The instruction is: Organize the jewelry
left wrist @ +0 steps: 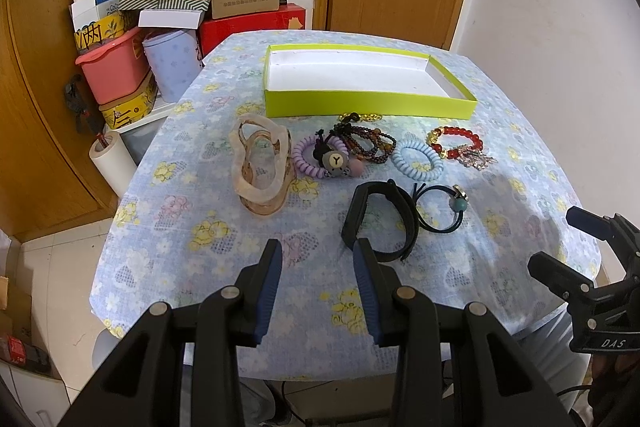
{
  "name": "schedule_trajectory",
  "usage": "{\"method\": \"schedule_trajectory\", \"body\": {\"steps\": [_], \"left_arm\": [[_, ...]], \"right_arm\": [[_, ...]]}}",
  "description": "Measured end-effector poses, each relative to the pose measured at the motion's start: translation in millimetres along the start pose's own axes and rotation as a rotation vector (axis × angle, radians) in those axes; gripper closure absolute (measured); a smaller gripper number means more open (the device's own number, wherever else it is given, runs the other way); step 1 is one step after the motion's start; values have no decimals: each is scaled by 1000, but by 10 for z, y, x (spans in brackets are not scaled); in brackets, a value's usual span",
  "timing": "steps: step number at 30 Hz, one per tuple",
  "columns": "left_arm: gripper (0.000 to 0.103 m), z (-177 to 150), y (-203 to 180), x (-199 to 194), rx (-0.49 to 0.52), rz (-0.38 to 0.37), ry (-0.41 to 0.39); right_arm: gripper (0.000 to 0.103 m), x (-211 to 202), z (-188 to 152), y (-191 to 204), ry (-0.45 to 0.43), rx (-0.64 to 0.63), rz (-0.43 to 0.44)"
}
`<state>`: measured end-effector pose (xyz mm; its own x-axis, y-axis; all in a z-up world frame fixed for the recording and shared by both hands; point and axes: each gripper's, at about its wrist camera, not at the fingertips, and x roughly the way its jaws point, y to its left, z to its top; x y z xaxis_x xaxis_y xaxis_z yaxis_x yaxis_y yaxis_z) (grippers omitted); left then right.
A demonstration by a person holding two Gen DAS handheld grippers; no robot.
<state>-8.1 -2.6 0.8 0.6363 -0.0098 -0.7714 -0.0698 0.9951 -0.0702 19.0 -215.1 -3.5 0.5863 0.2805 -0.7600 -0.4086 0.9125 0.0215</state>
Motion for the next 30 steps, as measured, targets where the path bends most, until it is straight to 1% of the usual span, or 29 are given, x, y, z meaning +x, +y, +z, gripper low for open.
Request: {"method": "schedule_trajectory", "body": {"steps": [1,30], "left_arm": [[64,2,0,2,0,0,1],[64,0,-20,-2,5,-7,8]], "right_arm": [[4,-72,16,28,-2,0,-1],[4,-77,27,28,-1,-2,-1]]}}
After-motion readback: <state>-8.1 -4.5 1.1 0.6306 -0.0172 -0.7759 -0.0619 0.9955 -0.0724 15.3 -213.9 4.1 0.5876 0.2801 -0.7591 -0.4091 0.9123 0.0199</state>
